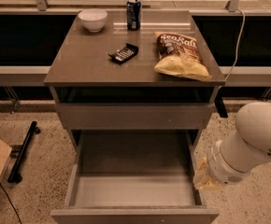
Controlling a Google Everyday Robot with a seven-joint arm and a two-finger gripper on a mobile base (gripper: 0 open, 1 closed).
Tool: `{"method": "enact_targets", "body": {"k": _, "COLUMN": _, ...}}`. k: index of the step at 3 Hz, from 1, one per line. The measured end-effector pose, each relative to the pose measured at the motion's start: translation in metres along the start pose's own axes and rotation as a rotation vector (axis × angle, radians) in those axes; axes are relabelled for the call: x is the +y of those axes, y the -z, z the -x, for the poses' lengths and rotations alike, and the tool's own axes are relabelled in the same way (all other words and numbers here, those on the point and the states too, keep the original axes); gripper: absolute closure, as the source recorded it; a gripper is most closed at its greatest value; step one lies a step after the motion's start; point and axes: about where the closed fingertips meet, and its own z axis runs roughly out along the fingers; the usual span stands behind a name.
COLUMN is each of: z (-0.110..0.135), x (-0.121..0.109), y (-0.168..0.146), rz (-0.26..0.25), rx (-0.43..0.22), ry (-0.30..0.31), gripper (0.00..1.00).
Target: Close middle drawer
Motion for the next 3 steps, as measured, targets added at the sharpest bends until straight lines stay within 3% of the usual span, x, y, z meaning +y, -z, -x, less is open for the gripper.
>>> {"method": "enact_targets", "body": {"k": 1, "z": -0.011, "x": 0.004, "y": -0.023, "rz": -0.005, "rx": -0.011, "ry": -0.033, "gripper": 1.0}}
{"method": "enact_targets", "body": {"k": 2, "z": -0.011, "x": 0.004, "y": -0.023, "rz": -0.005, "rx": -0.011, "ry": -0.033, "gripper": 1.0}}
{"method": "enact_targets", "body": {"k": 3, "z": -0.012, "x": 0.009, "y": -0.044, "rz": 0.012, "rx": -0.006, "ry": -0.03, "gripper": 1.0}}
